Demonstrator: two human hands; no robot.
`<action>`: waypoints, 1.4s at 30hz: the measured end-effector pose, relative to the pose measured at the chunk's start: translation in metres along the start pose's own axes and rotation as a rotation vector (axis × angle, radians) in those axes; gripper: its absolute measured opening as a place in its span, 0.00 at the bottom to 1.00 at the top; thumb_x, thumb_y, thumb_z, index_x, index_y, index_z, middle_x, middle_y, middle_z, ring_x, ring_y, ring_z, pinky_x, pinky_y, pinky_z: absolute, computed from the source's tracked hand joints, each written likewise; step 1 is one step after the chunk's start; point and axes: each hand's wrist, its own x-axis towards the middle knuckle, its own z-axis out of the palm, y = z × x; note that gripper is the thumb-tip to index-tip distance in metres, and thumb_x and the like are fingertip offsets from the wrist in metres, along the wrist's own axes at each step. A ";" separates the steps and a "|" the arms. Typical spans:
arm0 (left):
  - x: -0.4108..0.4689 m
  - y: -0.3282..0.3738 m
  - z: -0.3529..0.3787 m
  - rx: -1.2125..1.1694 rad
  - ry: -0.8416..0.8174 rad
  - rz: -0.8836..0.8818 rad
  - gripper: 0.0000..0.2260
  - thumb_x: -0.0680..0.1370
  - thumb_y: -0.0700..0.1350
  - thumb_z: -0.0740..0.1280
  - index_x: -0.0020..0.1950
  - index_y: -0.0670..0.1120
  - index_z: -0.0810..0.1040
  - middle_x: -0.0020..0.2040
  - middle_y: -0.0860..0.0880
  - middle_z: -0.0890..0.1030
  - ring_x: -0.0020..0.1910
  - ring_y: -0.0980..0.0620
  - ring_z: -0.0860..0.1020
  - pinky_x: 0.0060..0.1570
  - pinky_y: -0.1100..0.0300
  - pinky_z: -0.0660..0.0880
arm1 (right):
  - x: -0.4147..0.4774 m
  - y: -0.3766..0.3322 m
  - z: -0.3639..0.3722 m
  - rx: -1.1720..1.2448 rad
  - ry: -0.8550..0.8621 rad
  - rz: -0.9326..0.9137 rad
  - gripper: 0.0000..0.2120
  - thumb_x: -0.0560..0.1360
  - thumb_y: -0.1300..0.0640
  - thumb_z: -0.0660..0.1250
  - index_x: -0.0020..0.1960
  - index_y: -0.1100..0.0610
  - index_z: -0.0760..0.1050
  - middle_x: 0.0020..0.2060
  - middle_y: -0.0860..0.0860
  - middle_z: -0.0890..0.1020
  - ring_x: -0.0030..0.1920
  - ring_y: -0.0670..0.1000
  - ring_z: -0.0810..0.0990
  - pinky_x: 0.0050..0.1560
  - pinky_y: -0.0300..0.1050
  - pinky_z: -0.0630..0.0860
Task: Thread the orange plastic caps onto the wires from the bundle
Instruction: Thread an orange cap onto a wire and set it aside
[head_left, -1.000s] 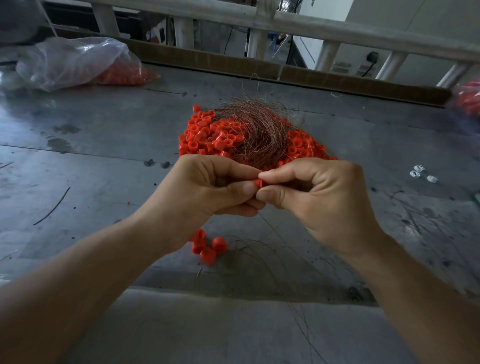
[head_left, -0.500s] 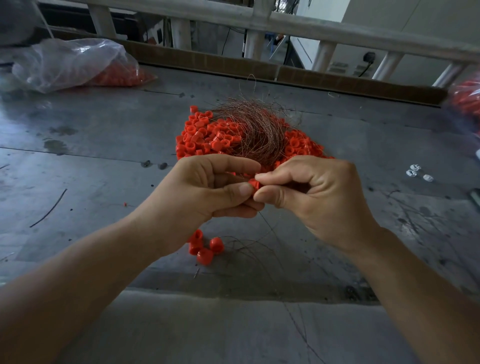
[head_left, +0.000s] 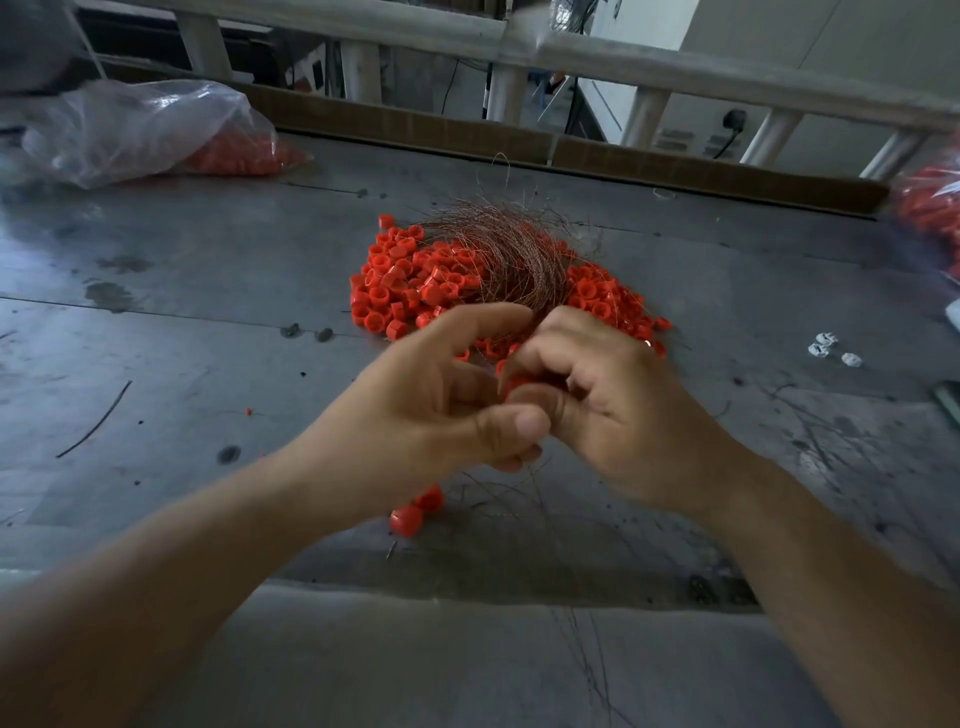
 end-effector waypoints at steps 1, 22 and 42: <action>0.000 -0.001 0.002 0.079 0.002 0.011 0.29 0.63 0.51 0.71 0.63 0.53 0.68 0.39 0.43 0.82 0.39 0.48 0.82 0.39 0.60 0.79 | -0.001 0.001 0.002 -0.031 -0.017 -0.006 0.09 0.74 0.54 0.64 0.43 0.61 0.77 0.39 0.41 0.71 0.40 0.41 0.73 0.41 0.32 0.70; -0.002 0.002 0.006 -0.070 -0.005 -0.001 0.28 0.65 0.37 0.70 0.62 0.53 0.68 0.38 0.38 0.80 0.36 0.47 0.82 0.35 0.62 0.77 | -0.002 -0.006 -0.007 0.157 -0.044 0.058 0.05 0.67 0.51 0.69 0.40 0.51 0.77 0.37 0.44 0.75 0.39 0.41 0.75 0.41 0.31 0.72; 0.001 0.004 -0.005 -0.226 -0.007 -0.065 0.24 0.66 0.41 0.67 0.62 0.48 0.70 0.40 0.41 0.84 0.37 0.46 0.83 0.34 0.62 0.78 | -0.002 0.001 -0.017 0.369 -0.109 0.121 0.12 0.68 0.55 0.64 0.51 0.46 0.76 0.41 0.44 0.77 0.43 0.39 0.78 0.45 0.33 0.75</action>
